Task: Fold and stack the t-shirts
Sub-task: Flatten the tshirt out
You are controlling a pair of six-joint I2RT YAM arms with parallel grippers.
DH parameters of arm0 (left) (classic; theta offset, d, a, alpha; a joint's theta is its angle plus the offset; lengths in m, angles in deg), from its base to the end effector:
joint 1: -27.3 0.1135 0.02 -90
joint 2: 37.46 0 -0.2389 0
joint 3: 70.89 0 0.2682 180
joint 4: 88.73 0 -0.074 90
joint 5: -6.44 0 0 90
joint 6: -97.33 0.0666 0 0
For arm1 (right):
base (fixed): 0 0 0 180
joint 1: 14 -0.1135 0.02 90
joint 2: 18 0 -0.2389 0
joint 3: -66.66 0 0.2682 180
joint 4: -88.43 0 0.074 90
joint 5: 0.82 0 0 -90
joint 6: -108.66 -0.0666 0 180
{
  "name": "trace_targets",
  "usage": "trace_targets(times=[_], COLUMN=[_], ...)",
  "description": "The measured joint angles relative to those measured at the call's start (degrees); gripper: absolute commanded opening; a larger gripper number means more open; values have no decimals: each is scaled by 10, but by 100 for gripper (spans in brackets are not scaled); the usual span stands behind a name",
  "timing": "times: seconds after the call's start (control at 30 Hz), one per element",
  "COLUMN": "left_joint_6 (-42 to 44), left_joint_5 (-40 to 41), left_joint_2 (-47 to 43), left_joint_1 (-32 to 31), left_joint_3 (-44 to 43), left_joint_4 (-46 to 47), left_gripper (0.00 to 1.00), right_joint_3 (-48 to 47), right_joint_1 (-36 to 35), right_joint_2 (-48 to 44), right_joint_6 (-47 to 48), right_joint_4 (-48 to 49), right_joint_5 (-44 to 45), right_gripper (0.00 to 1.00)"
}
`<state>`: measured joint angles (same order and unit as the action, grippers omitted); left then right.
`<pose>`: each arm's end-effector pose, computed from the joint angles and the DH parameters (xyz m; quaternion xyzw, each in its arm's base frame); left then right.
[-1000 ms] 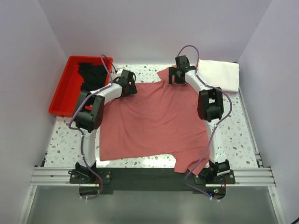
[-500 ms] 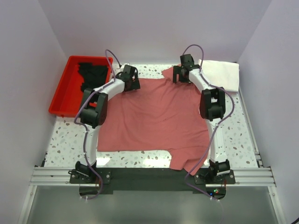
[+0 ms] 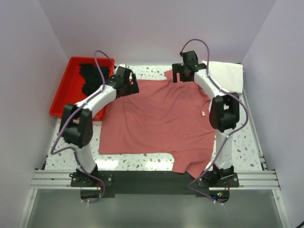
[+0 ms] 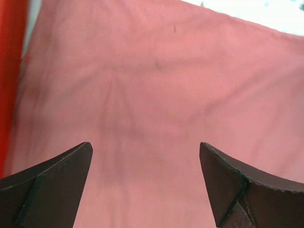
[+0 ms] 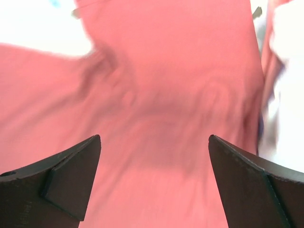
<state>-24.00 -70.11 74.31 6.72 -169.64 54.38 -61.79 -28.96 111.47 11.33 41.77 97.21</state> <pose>0.4354 -0.1469 0.1688 -0.1274 0.9251 -0.0501 0.3542 0.5185 0.1289 0.1897 -0.0367 0.9299 0.0055 0.3659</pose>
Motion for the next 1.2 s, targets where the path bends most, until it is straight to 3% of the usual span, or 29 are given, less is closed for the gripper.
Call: trace_targets(times=[0.23,0.37,0.5,0.67,0.8,1.03,1.2], left_joint_6=[-78,-133,-188,-258,-283,-265,-246], left_joint_5=[21,26,31,43,39,-15,-35], left_joint_2=[-311,-383,-440,-565,-616,-598,-580], left_joint_1=[-37,-33,-33,-33,-32,-32,-32], left_joint_3=[278,423,510,549,569,576,576], left_joint_4=[10,-24,-103,-160,-158,-90,-55], left_gripper=[100,100,100,100,100,100,100], right_joint_3=[257,405,510,590,609,659,750], right_joint_1=[-79,-77,-71,-75,-75,-77,-90], right_joint_2=[-302,-422,-449,-459,-493,-603,-725], right_joint_6=[-28,-82,-115,-139,-156,-201,-256], right_joint_4=[73,98,89,63,60,-12,-113], right_joint_5=[10,3,-1,-3,-16,-39,-112], right_gripper=[99,99,99,99,99,99,99])
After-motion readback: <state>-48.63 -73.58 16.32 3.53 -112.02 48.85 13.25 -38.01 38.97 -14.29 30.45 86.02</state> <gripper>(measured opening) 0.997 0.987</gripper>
